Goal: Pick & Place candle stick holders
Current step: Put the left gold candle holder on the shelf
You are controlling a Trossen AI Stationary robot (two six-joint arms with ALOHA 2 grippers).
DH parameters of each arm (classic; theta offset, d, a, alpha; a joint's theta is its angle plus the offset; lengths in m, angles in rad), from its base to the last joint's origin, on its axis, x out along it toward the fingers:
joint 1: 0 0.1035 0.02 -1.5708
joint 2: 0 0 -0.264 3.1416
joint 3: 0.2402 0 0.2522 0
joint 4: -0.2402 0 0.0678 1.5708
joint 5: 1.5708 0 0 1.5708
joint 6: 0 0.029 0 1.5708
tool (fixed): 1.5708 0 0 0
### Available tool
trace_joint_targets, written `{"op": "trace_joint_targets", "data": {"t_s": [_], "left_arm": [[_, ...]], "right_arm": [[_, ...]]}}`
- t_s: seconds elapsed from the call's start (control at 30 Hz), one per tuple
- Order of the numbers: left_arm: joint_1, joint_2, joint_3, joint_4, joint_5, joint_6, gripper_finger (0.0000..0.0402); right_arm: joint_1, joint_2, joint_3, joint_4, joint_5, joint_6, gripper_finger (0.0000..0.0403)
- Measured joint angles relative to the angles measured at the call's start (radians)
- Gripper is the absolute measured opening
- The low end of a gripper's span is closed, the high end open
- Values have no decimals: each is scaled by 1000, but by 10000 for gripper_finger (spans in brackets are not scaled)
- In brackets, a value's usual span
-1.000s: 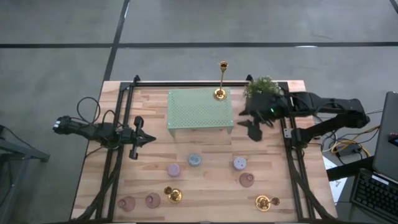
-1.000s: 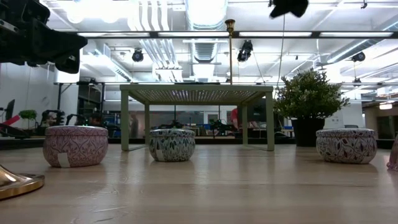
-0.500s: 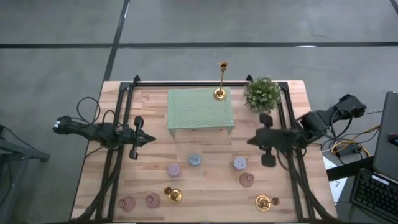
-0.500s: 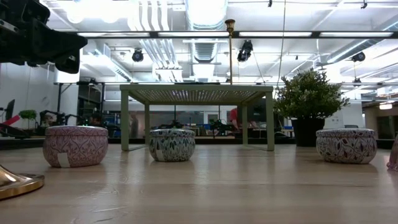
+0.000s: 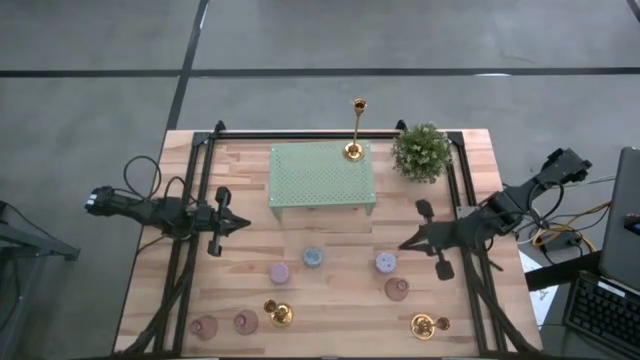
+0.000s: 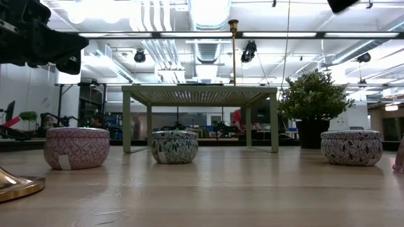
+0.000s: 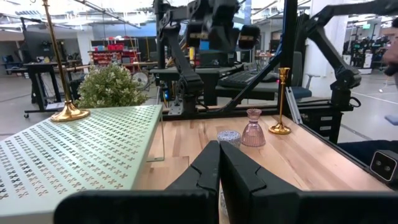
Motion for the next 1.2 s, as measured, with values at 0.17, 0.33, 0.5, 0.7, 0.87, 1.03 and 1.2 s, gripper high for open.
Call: {"op": "trace_joint_targets", "data": {"t_s": [0.17, 0.33, 0.5, 0.7, 0.87, 1.03, 1.2], "left_arm": [[0, 0, 0, 5, -1, 0, 14], [0, 0, 0, 89, -3, 0, 14], [0, 0, 0, 132, -3, -3, 14], [1, 1, 0, 164, -13, -53, 14], [1, 14, -2, 168, -12, -139, 14], [1, 18, -2, 189, -34, -224, 14], [0, 36, 3, 176, -12, -274, 29]], "right_arm": [[0, -156, -183, 158, 1, 56, 8], [0, -312, -322, 243, 6, 52, 8], [-10, -448, -409, 260, 63, 33, 8], [-49, -597, -484, 263, 13, 7, 8], [-66, -692, -566, 262, -16, -38, 8], [-96, -766, -634, 254, -20, -31, 8], [-108, -822, -656, 238, -43, -45, 8]]}}
